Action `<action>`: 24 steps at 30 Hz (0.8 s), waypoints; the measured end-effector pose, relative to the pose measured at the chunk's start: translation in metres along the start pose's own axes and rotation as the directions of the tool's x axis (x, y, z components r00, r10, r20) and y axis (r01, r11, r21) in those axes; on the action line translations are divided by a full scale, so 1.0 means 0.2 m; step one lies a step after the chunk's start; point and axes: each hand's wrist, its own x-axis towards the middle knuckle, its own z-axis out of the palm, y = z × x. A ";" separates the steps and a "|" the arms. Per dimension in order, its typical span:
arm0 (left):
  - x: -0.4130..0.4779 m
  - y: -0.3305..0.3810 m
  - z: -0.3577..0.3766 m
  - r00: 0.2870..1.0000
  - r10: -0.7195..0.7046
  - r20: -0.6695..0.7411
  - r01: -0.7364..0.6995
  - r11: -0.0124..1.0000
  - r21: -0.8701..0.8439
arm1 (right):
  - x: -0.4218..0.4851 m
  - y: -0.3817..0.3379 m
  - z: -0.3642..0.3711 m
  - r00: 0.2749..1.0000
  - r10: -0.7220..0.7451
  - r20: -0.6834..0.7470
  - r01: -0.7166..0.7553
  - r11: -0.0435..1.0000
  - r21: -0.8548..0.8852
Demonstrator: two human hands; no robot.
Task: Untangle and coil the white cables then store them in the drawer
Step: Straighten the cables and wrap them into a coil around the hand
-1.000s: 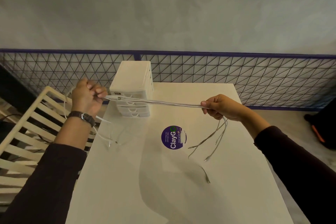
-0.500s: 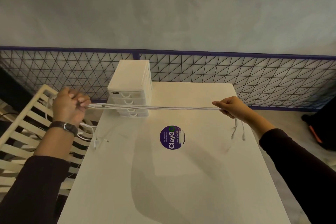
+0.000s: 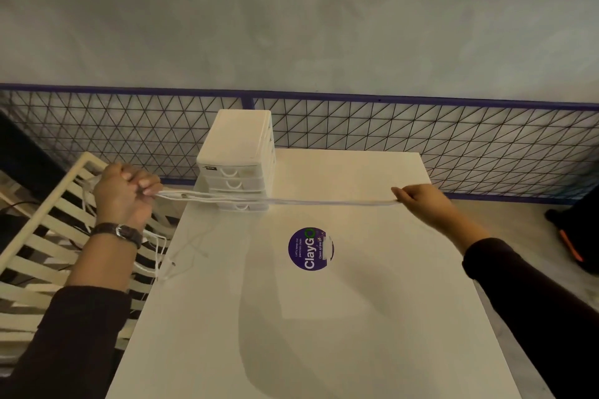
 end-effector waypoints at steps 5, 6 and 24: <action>-0.13 -0.15 0.10 0.997 -0.068 -0.023 0.068 0.998 0.007 | -0.07 0.20 0.25 0.988 0.113 0.104 -0.115 0.993 0.011; -0.16 -0.18 0.12 0.996 -0.081 -0.021 0.081 0.997 -0.003 | -0.08 0.25 0.30 0.982 0.139 0.127 -0.142 0.990 0.020; -0.64 -0.72 0.41 0.829 -0.424 0.364 0.270 0.875 0.403 | -0.21 -0.65 0.34 0.732 -0.347 0.587 -0.314 0.592 0.742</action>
